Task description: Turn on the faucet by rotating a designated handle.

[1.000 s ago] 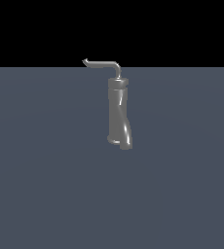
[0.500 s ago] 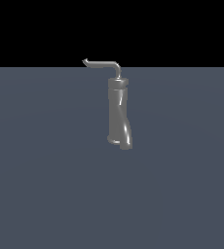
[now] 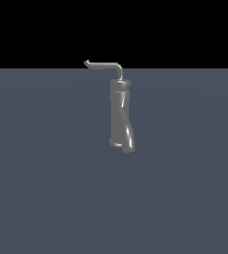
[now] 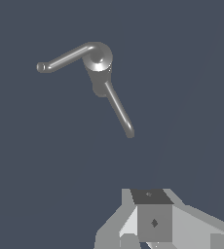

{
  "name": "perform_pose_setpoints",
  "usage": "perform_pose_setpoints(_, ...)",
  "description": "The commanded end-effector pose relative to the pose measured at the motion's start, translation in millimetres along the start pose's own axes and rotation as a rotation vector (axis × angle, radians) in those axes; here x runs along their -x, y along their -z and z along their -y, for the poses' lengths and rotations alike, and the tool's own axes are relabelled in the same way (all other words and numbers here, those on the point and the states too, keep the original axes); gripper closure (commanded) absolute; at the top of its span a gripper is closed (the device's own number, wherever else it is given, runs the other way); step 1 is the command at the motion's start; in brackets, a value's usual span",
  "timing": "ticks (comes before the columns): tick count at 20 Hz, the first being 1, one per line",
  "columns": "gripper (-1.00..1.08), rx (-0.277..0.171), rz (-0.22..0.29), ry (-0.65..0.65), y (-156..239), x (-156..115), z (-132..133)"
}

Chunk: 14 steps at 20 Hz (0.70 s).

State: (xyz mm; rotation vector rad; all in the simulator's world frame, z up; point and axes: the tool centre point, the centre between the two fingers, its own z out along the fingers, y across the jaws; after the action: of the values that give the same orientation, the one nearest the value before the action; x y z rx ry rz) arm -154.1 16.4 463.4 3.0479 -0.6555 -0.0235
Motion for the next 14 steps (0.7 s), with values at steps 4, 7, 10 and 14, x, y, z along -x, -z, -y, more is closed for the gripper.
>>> perform_pose_setpoints(4, 1.08, -0.001, -0.003, -0.131, -8.5, -26.9, 17.9)
perform_pose_setpoints(7, 1.08, -0.002, -0.004, -0.201, -14.4, -41.3, 27.8)
perform_pose_setpoints(10, 1.08, -0.003, -0.005, -0.272, -21.2, -55.5, 37.9)
perform_pose_setpoints(14, 1.08, -0.005, -0.006, -0.366, -31.5, -74.1, 51.4)
